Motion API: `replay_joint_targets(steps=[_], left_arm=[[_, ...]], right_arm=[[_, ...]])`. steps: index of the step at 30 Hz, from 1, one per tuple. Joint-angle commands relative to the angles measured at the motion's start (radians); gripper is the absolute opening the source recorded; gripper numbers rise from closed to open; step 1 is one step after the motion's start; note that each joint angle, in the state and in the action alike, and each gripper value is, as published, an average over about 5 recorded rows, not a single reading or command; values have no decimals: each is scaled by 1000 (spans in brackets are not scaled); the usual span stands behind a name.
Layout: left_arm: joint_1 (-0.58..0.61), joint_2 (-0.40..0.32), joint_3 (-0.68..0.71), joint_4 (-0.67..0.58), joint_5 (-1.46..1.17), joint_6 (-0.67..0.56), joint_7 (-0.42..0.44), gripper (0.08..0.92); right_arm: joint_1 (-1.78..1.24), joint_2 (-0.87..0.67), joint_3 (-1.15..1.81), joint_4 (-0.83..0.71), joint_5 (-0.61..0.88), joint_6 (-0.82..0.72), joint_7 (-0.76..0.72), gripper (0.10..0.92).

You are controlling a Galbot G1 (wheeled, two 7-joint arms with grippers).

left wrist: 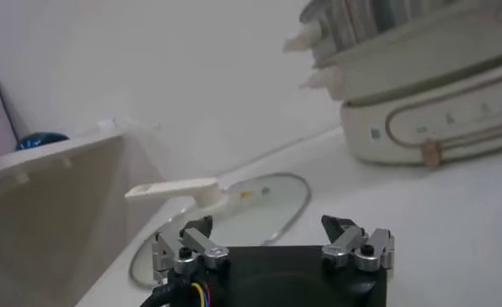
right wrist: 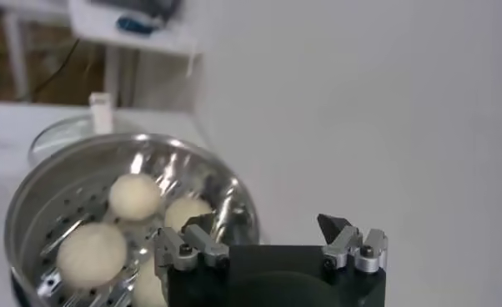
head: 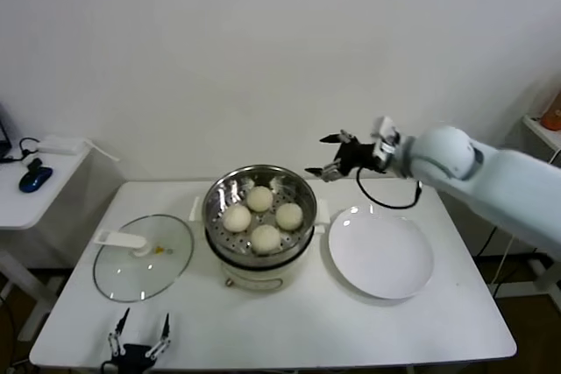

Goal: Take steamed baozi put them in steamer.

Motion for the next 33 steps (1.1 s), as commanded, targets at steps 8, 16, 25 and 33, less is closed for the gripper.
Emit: replay_joint_targets(steps=[8,16,25,33], left_arm=[[4,-37,15,-17,-31,-35,28,823],[10,-44,17,-8,-28,-43,24,823],[30,-41,18,-31,-31,-39,21,823],[35,-39,15,-46,-33,-35,19,823]], right_arm=[[-1924,554,1518,259,-518,647,181,823],[-2076,796,1402,141,-606,959,229,823],[-2057,851,1342,68,-689,1031,272,823],[-2047,850,1339,59,-701,1031,287,823]])
